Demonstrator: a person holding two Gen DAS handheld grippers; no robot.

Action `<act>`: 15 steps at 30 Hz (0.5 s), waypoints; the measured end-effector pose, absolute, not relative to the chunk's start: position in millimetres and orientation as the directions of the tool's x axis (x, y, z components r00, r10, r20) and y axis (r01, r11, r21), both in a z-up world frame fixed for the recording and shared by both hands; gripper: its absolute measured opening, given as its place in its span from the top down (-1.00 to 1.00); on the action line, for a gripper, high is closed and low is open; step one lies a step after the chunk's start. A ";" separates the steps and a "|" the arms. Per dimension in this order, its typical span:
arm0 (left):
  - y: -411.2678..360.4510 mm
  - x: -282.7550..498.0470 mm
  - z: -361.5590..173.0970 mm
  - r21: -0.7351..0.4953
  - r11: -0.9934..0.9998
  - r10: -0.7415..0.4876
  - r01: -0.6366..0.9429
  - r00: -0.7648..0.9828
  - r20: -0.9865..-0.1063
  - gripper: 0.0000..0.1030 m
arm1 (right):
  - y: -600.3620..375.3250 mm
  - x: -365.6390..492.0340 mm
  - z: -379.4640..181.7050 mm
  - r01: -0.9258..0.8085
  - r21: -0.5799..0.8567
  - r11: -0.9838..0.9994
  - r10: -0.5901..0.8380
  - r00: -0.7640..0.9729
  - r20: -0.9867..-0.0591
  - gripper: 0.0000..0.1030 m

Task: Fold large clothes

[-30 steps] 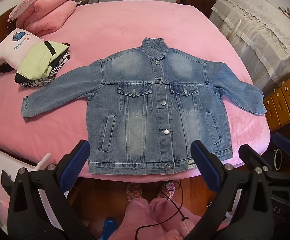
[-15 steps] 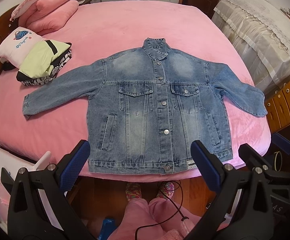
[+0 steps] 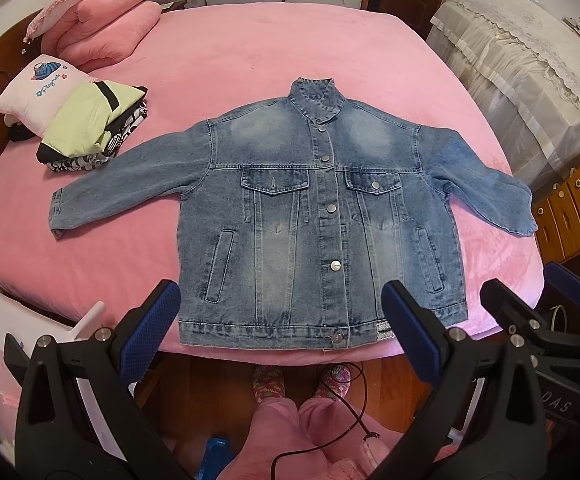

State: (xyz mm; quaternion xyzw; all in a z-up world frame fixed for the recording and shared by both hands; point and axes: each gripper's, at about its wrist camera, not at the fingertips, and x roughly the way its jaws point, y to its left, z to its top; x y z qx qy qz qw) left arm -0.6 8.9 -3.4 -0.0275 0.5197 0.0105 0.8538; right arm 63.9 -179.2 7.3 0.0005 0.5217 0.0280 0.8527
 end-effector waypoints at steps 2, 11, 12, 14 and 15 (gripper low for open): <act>8.8 -0.3 -3.8 -0.034 0.998 -0.009 -0.047 0.457 -0.889 -0.93 | -180.3 64.2 7.4 -0.047 0.031 0.998 0.049 0.452 -0.891 -1.00; -1.1 -5.9 -5.7 -0.032 0.998 -0.004 -0.057 0.440 -0.898 -0.93 | -190.5 60.2 3.0 -0.058 0.032 0.998 0.054 0.437 -0.898 -1.00; -4.6 -6.4 -7.5 -0.036 0.998 -0.007 -0.058 0.439 -0.899 -0.93 | -192.8 59.2 3.0 -0.061 0.034 0.998 0.057 0.438 -0.897 -1.00; -9.5 -9.4 -8.8 -0.044 0.997 -0.010 -0.068 0.438 -0.899 -0.93 | -197.0 57.5 2.2 -0.067 0.038 0.997 0.064 0.439 -0.896 -1.00; -13.4 -10.5 -10.0 -0.046 0.996 -0.009 -0.074 0.437 -0.899 -0.93 | -198.9 56.7 2.2 -0.072 0.041 0.997 0.069 0.441 -0.895 -1.00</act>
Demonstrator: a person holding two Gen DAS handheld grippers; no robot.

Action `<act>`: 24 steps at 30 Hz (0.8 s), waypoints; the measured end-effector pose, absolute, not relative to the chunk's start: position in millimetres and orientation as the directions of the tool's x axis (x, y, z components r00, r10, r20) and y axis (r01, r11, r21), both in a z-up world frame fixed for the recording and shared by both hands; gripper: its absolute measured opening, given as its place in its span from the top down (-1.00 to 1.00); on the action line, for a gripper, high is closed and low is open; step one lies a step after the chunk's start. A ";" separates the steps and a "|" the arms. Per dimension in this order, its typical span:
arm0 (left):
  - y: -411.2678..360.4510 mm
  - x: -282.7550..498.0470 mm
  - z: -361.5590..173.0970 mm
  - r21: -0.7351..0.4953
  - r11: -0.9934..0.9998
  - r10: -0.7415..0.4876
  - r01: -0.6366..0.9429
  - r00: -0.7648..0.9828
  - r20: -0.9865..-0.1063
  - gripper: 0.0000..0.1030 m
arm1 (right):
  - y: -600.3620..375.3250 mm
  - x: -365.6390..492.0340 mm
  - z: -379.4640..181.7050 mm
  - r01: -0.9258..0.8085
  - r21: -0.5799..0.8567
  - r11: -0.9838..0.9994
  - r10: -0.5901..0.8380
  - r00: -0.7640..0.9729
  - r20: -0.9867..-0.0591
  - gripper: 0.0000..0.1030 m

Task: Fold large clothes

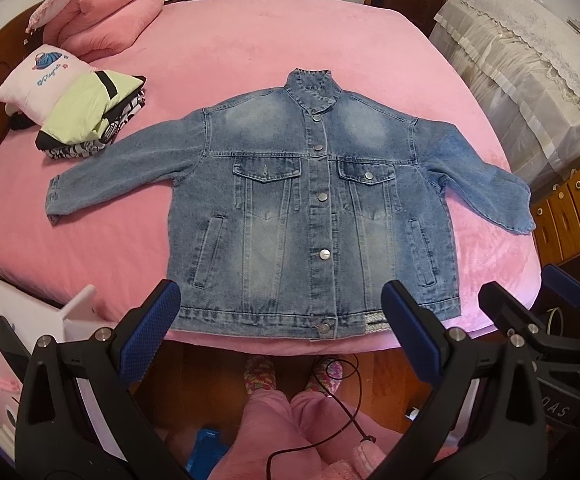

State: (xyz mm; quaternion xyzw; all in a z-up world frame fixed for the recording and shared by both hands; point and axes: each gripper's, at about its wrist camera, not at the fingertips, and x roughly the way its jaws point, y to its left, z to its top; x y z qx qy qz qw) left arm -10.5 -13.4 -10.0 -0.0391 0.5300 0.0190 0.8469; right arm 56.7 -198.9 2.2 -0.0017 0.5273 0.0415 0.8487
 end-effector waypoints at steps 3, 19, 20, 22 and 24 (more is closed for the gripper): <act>-20.1 -16.1 -11.8 -0.044 0.994 0.002 -0.095 0.437 -0.900 -0.93 | -203.9 54.7 1.1 -0.095 0.044 0.995 0.081 0.442 -0.893 -1.00; -10.6 -32.2 -35.7 -0.080 0.952 0.029 -0.295 0.349 -0.937 -0.93 | -212.9 67.2 -21.4 -0.237 0.116 0.965 0.204 0.391 -0.897 -1.00; -4.4 -32.3 -37.5 -0.089 0.944 0.026 -0.316 0.342 -0.939 -0.93 | -210.9 68.7 -21.8 -0.247 0.113 0.962 0.207 0.395 -0.895 -1.00; 10.7 -33.3 -40.5 -0.103 0.930 0.024 -0.353 0.337 -0.941 -0.93 | -204.2 73.3 -22.6 -0.275 0.097 0.956 0.206 0.402 -0.892 -1.00; 27.1 -33.7 -41.9 -0.114 0.915 0.025 -0.387 0.336 -0.942 -0.93 | -195.3 78.2 -23.4 -0.299 0.078 0.951 0.200 0.404 -0.893 -1.00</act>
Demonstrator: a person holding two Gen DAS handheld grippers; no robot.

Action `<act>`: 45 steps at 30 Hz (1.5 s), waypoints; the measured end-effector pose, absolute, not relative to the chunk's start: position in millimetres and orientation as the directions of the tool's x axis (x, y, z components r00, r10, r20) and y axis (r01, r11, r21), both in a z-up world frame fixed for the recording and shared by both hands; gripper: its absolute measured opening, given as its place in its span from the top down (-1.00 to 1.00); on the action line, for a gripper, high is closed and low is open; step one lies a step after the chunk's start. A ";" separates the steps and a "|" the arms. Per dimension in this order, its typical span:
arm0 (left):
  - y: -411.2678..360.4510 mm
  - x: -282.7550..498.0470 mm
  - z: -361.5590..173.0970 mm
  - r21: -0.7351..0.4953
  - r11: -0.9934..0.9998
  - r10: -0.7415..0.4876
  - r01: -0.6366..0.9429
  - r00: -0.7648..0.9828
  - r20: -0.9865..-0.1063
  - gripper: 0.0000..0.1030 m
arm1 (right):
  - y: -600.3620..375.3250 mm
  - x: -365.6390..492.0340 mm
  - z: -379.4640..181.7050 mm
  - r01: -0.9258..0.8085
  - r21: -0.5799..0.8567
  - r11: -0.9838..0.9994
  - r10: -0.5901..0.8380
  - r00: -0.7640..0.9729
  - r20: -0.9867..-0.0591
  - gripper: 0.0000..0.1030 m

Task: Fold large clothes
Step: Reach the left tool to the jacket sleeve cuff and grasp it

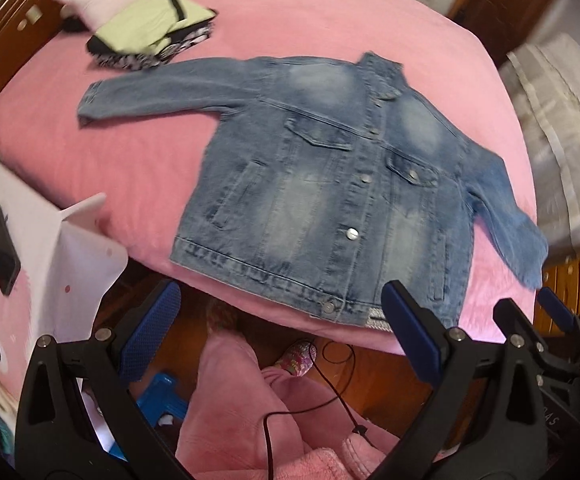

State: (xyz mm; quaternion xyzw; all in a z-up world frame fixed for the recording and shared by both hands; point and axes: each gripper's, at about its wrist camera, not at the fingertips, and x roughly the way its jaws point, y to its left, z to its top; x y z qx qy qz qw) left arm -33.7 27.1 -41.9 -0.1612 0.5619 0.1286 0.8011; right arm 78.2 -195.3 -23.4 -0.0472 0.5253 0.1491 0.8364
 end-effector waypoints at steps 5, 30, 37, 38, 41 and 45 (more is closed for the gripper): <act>70.3 -29.1 -45.8 -0.174 0.869 0.000 -0.464 0.351 -0.936 -0.93 | -174.1 91.7 -24.0 -0.342 0.051 0.938 0.201 0.420 -0.885 -1.00; 449.0 52.5 -178.7 -0.365 0.359 -0.236 -0.859 0.295 -0.926 -0.93 | 81.4 193.0 -89.0 -0.352 -0.079 0.933 0.019 0.265 -0.964 -1.00; 528.1 59.0 -233.1 -0.413 0.190 -0.189 -0.891 0.380 -0.906 -0.84 | 139.9 203.0 -126.3 -0.408 -0.029 0.912 0.046 0.174 -0.984 -1.00; 533.6 59.6 -239.0 -0.428 0.172 -0.186 -0.887 0.397 -0.899 -0.72 | 147.6 204.0 -133.6 -0.419 -0.024 0.908 0.051 0.166 -0.985 -1.00; 555.4 57.9 -263.4 -0.453 0.075 -0.168 -0.889 0.436 -0.884 -0.61 | 162.3 205.1 -152.3 -0.432 -0.008 0.902 0.058 0.138 -0.989 -1.00; 583.2 53.2 -298.9 -0.498 -0.073 -0.136 -0.864 0.504 -0.853 -0.24 | 176.8 208.0 -172.8 -0.425 0.006 0.905 0.057 0.105 -0.993 -1.00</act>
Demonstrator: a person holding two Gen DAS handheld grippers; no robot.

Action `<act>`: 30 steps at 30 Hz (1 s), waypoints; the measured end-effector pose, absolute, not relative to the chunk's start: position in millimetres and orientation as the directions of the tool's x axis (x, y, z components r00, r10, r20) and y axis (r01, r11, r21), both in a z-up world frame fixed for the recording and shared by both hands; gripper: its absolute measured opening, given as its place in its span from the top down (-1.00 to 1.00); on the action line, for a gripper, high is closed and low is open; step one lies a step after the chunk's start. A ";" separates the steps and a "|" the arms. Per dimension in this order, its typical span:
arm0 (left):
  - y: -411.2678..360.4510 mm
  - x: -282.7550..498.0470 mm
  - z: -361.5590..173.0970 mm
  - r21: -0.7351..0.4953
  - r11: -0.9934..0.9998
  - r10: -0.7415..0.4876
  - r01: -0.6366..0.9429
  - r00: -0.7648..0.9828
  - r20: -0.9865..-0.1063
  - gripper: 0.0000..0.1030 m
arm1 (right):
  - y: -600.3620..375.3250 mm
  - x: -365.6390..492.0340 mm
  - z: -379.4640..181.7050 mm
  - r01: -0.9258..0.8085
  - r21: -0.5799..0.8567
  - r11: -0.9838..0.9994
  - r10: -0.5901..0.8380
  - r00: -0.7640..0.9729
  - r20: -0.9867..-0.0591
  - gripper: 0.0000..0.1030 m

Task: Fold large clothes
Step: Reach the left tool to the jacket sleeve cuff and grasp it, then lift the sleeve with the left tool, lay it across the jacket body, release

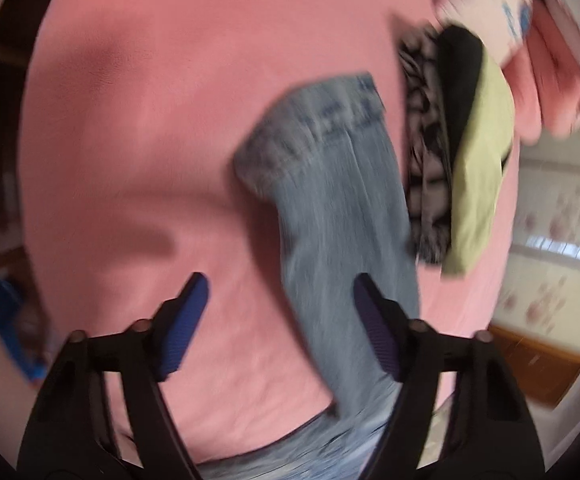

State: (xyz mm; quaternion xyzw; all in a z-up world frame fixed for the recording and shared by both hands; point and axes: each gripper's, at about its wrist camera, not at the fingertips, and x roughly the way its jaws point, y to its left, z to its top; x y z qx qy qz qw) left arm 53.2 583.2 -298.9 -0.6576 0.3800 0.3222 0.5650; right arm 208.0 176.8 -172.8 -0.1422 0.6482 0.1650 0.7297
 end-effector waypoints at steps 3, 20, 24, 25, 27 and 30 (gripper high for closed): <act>594.4 54.7 -310.8 -0.501 -0.099 -0.092 -0.860 0.509 -0.856 0.03 | 179.9 210.9 -180.3 -0.418 0.007 0.908 0.051 0.095 -0.994 -1.00; 559.7 75.3 -244.7 -0.620 0.188 0.199 -0.762 0.648 -0.735 0.69 | 108.1 240.2 -191.4 -0.309 0.010 0.951 0.038 0.084 -0.996 -1.00; 515.6 87.5 -194.2 -0.626 0.386 0.238 -0.677 0.729 -0.642 0.70 | 88.6 255.1 -185.9 -0.296 0.039 0.954 0.071 0.099 -0.993 -1.00; 499.4 91.3 -179.8 -0.633 0.431 0.229 -0.643 0.756 -0.613 0.70 | 82.1 258.8 -182.9 -0.294 0.044 0.955 0.078 0.105 -0.991 -1.00; 474.5 97.3 -160.7 -0.631 0.487 0.215 -0.604 0.783 -0.584 0.70 | 62.6 268.7 -175.5 -0.285 0.061 0.957 0.100 0.125 -0.987 -1.00; 424.6 108.4 -127.5 -0.620 0.569 0.192 -0.540 0.820 -0.539 0.70 | 36.1 279.6 -165.5 -0.272 0.074 0.960 0.118 0.148 -0.982 -1.00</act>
